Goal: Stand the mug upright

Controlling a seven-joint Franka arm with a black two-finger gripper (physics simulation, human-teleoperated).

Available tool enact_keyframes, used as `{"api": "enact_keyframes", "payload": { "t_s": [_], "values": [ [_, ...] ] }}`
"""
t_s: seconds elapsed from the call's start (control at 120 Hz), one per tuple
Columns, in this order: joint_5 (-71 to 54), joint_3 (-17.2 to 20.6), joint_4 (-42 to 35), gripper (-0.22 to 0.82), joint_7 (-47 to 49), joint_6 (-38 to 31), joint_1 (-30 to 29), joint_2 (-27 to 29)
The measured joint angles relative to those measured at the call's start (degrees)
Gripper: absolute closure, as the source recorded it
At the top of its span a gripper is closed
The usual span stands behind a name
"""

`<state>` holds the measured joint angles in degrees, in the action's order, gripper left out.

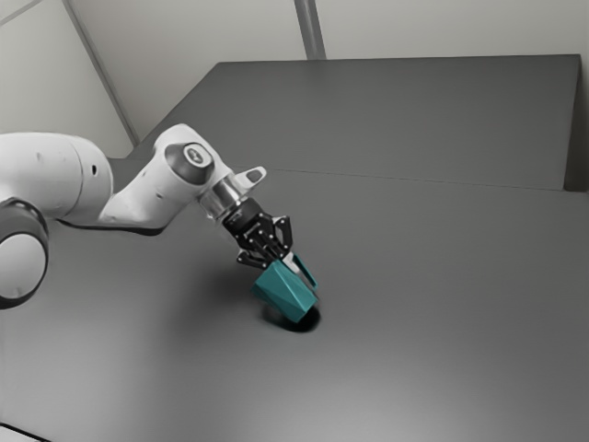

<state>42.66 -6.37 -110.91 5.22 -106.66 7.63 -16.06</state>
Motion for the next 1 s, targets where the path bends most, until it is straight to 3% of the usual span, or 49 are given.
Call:
{"api": "enact_keyframes", "payload": {
  "t_s": [0.3,0.5,0.717,1.0],
  "values": [
    [-27.1,3.0,-1.4,0.79,3.0,-8.1,1.6,8.3],
    [-43.3,5.0,-11.0,0.79,5.9,-15.4,3.5,15.4],
    [-54.2,5.3,-14.8,0.79,8.4,-22.8,6.0,16.2],
    [-56.6,5.0,-17.5,0.79,10.9,-27.7,9.1,14.8]
  ]
}}
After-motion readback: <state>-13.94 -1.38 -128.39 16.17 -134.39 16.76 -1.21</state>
